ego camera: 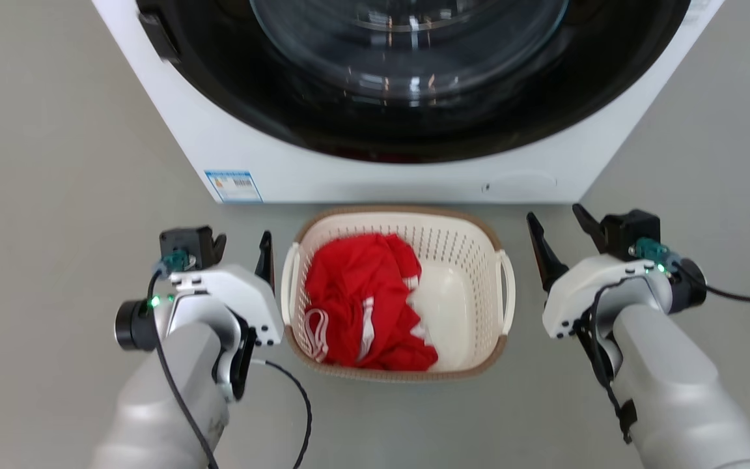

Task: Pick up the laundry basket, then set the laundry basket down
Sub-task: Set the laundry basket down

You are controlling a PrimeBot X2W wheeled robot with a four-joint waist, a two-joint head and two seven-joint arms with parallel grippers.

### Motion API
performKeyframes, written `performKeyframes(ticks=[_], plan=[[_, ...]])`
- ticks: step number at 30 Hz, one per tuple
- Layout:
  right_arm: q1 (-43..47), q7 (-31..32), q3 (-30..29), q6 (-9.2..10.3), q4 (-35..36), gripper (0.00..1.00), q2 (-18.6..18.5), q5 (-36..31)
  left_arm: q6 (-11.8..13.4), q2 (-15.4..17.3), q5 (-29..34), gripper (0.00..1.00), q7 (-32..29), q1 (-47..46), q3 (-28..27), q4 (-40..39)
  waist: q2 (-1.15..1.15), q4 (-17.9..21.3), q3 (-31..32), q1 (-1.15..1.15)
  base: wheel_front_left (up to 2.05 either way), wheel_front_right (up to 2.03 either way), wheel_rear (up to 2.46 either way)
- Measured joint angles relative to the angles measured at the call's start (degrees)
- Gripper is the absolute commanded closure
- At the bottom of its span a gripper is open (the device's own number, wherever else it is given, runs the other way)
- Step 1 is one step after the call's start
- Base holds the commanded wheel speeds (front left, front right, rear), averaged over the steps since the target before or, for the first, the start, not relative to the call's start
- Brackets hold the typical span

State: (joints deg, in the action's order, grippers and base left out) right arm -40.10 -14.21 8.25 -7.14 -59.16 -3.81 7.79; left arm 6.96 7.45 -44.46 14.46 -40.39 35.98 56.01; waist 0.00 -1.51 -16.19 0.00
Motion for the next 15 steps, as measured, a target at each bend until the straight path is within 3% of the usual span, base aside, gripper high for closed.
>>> performKeyframes(ticks=[15], plan=[[10.6, 0.0, -2.4, 0.0, 10.58, 0.0, 0.33, -2.72, -2.25, -0.22, 10.34, 0.0, 0.0, 12.91, -13.89, -8.66, 0.0, -1.59, 12.05, 0.0, 0.0, 0.0, 0.0]])
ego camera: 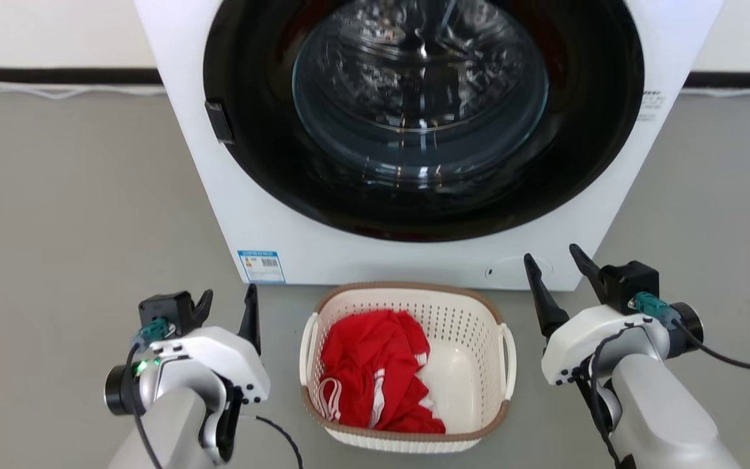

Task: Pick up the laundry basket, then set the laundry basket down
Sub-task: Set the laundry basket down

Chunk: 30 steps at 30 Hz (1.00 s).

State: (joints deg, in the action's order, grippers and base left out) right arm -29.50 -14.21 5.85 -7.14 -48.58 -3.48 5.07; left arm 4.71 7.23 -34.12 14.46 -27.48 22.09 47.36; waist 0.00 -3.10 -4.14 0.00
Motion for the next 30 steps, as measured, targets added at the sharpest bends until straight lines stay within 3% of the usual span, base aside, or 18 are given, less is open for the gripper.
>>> performKeyframes(ticks=[15, 30], plan=[[8.25, -0.01, -2.56, 0.0, 11.0, 0.0, 0.22, -3.12, -2.54, -1.46, 8.01, 0.0, 0.0, 10.56, -11.35, -11.17, 0.0, 0.39, 3.91, 0.0, 0.0, 0.0, 0.0], [16.16, -0.01, -6.11, 0.0, 16.84, 0.0, 0.42, -4.55, -3.83, -2.75, 12.9, 0.0, 0.0, 18.17, -19.78, -17.73, 0.0, 0.81, 5.35, 0.0, 0.0, 0.0, 0.0]])
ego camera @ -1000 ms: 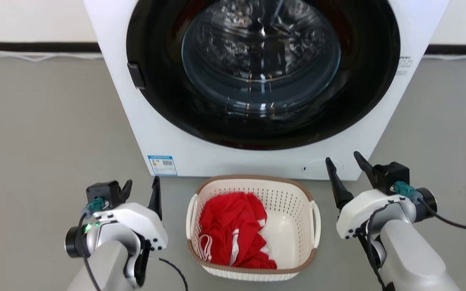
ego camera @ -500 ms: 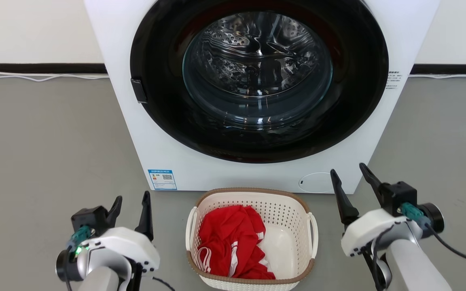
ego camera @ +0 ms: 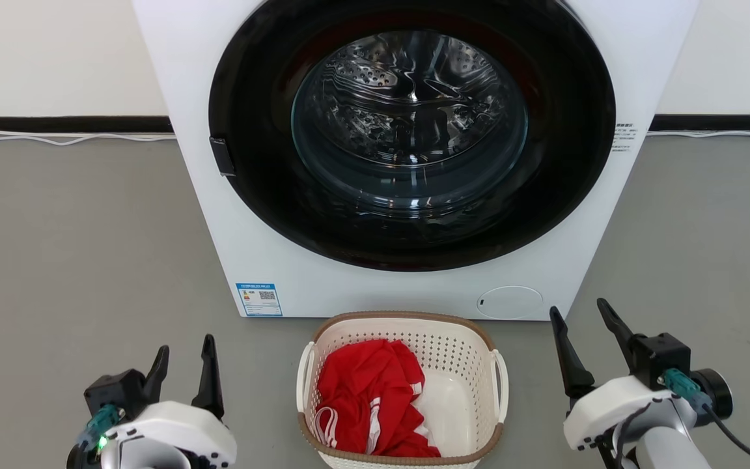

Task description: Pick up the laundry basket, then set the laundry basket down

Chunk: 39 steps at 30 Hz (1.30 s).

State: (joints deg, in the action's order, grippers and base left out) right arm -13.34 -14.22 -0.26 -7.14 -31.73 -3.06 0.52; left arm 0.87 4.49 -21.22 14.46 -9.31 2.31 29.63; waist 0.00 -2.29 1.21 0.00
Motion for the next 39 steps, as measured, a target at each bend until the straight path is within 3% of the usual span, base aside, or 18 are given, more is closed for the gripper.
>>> performKeyframes(ticks=[8, 9, 16, 39], plan=[[2.36, 0.0, -1.35, 0.0, 1.59, 0.0, 0.08, -0.01, -0.49, -0.98, 1.57, 0.0, 0.0, 2.86, -2.42, -2.69, 0.0, 0.36, -0.29, 0.0, 0.0, 0.0, 0.0], [2.57, 0.01, -1.38, 0.0, 1.54, 1.0, 0.08, 0.0, -0.78, -1.03, 1.68, 1.0, 0.0, 3.07, -2.63, -2.77, 0.0, 0.36, -0.37, 0.0, 0.0, 0.0, 0.0], [6.87, 0.63, -1.45, 0.05, -2.36, 1.0, 0.55, 0.82, -0.87, -1.9, 0.76, 1.0, -0.85, 6.5, -2.46, 1.26, 0.0, 0.37, -0.37, 0.0, 0.0, 0.0, 0.0], [7.1, 4.21, -2.35, 0.05, 1.25, 1.0, 0.55, 18.27, -1.94, -1.99, -12.83, 1.0, -4.46, 6.53, -3.14, -1.6, 0.0, 0.77, -0.58, -0.01, 0.0, 0.0, 0.0]])
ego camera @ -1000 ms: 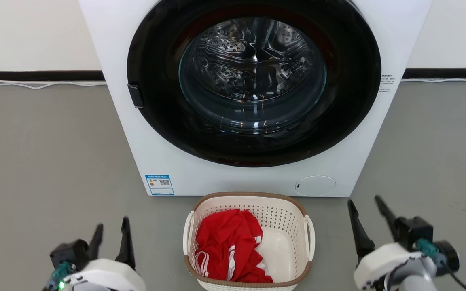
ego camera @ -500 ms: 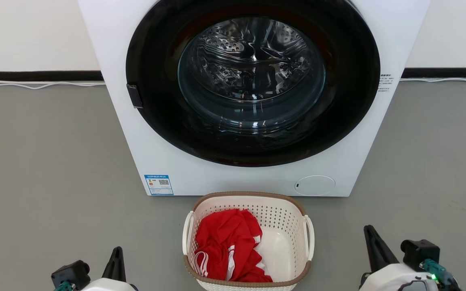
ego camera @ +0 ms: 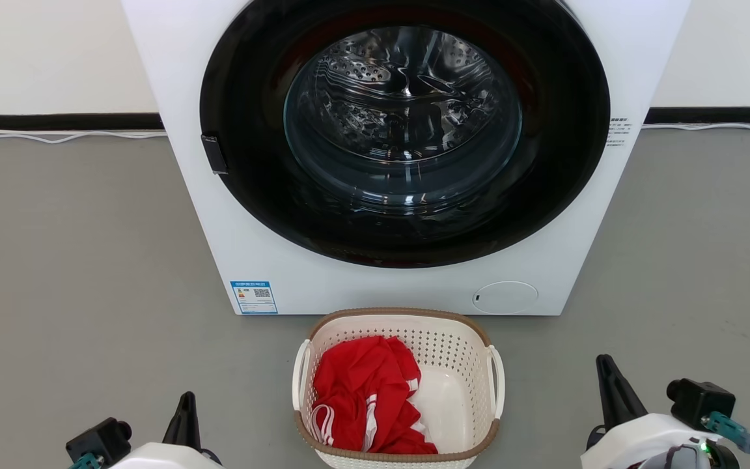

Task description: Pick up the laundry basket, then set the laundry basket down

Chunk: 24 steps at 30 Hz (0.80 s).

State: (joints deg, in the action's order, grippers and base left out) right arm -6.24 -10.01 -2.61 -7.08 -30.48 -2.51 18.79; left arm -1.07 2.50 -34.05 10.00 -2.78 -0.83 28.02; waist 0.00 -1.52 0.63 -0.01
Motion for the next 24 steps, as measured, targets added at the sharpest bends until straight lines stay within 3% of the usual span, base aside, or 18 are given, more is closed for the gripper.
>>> performKeyframes(ticks=[24], plan=[[0.05, 3.53, -1.13, 0.0, 3.23, 1.0, 0.0, 16.67, -1.04, -0.07, -13.22, 1.0, -3.78, -0.02, -0.92, -2.74, 0.0, 0.35, -0.19, 0.01, 0.0, 0.0, 0.0]])
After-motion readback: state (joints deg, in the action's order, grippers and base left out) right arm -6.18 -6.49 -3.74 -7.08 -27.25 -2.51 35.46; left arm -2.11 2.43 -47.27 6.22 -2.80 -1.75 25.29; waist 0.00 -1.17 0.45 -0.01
